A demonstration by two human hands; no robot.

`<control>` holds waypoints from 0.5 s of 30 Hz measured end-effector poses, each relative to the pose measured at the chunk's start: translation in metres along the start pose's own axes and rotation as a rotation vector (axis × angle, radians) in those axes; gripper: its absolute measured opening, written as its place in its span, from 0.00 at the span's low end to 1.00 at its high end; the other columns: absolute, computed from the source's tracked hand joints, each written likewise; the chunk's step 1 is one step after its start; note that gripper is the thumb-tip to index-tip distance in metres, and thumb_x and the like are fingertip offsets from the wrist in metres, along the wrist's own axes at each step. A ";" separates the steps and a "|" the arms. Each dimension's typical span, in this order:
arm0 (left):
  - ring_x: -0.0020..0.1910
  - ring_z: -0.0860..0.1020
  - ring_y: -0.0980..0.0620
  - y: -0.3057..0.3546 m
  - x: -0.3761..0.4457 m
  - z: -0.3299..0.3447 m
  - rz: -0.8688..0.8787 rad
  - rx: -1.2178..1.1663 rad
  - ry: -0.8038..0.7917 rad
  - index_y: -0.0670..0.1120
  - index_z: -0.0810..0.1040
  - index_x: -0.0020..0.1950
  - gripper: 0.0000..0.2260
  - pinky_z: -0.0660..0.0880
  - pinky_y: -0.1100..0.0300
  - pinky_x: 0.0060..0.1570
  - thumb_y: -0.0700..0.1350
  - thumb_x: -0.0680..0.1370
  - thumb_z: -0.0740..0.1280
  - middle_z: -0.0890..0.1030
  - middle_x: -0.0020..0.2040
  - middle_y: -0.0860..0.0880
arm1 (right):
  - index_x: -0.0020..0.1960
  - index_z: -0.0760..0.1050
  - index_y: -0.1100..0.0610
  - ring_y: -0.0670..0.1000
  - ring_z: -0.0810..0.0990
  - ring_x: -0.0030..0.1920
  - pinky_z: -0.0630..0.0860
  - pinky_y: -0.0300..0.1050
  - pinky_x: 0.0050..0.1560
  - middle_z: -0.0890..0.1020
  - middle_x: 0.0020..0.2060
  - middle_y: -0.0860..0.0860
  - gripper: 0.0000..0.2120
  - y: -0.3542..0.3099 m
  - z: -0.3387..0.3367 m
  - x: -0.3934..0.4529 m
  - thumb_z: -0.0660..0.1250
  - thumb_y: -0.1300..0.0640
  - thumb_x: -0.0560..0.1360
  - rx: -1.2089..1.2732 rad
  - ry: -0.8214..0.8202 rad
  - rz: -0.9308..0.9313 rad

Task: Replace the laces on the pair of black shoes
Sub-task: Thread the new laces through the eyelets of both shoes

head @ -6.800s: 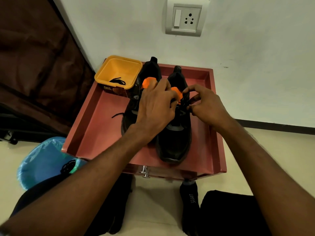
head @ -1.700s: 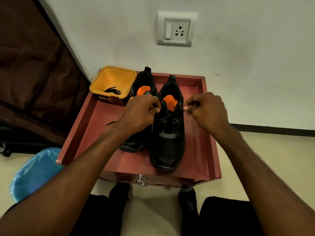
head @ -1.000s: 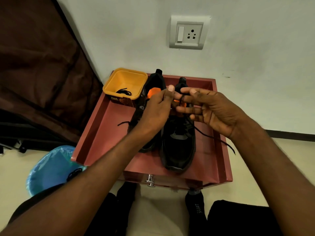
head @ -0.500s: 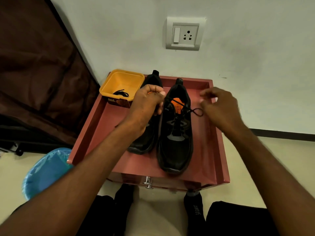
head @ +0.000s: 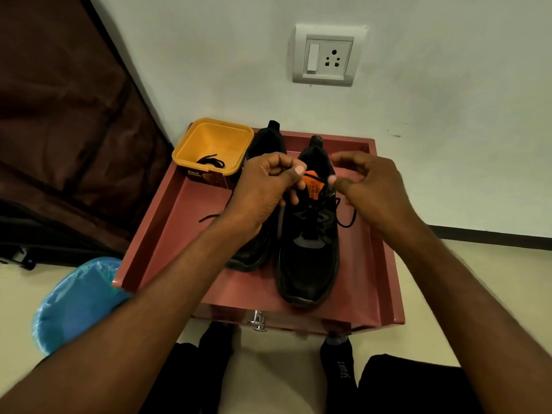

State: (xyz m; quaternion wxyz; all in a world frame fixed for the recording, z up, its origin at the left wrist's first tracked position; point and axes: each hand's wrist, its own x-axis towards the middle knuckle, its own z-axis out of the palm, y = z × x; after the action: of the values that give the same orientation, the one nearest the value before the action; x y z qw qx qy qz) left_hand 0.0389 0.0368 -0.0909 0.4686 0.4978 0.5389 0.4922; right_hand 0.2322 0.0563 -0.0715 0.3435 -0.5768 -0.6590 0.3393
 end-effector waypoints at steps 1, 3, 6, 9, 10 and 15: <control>0.29 0.78 0.49 0.001 0.000 0.002 0.005 -0.002 -0.008 0.38 0.81 0.54 0.07 0.70 0.60 0.29 0.42 0.81 0.71 0.84 0.38 0.44 | 0.63 0.83 0.49 0.43 0.85 0.54 0.82 0.44 0.47 0.86 0.54 0.42 0.15 -0.003 0.003 0.001 0.75 0.57 0.77 0.076 -0.063 -0.015; 0.28 0.77 0.48 0.003 0.001 0.006 0.019 -0.011 -0.012 0.37 0.81 0.53 0.09 0.69 0.59 0.27 0.43 0.80 0.72 0.84 0.39 0.39 | 0.58 0.85 0.51 0.45 0.86 0.44 0.81 0.42 0.38 0.88 0.46 0.46 0.10 -0.007 0.007 0.000 0.74 0.58 0.78 0.130 -0.110 -0.034; 0.31 0.81 0.47 0.003 0.004 0.011 0.032 -0.003 0.034 0.35 0.81 0.52 0.07 0.73 0.59 0.29 0.40 0.81 0.71 0.84 0.40 0.37 | 0.49 0.87 0.52 0.52 0.86 0.38 0.83 0.50 0.40 0.87 0.37 0.48 0.03 0.000 0.008 0.004 0.74 0.58 0.77 -0.003 0.014 -0.001; 0.35 0.82 0.47 0.001 0.006 0.011 0.026 -0.008 0.058 0.36 0.81 0.53 0.05 0.76 0.60 0.33 0.36 0.82 0.67 0.85 0.42 0.36 | 0.50 0.86 0.52 0.49 0.86 0.40 0.81 0.43 0.39 0.87 0.38 0.49 0.04 0.002 0.006 0.006 0.73 0.59 0.78 0.042 -0.030 0.041; 0.34 0.83 0.47 0.000 0.006 0.010 0.037 0.016 0.046 0.37 0.82 0.53 0.04 0.76 0.61 0.32 0.36 0.82 0.67 0.85 0.41 0.38 | 0.53 0.85 0.53 0.46 0.85 0.37 0.78 0.38 0.35 0.87 0.38 0.49 0.05 0.000 0.007 0.005 0.73 0.59 0.79 0.089 -0.071 0.042; 0.36 0.80 0.56 -0.004 0.008 0.008 0.144 0.263 0.092 0.42 0.83 0.54 0.06 0.75 0.59 0.34 0.37 0.83 0.66 0.84 0.42 0.45 | 0.48 0.86 0.52 0.37 0.81 0.32 0.73 0.29 0.35 0.85 0.34 0.44 0.02 -0.005 0.014 0.004 0.74 0.57 0.78 0.036 -0.042 -0.028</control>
State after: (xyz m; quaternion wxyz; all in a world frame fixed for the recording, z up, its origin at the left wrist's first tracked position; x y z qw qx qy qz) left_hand 0.0457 0.0456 -0.0954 0.3379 0.5692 0.5824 0.4718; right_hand 0.2174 0.0595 -0.0750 0.3445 -0.5541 -0.6678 0.3583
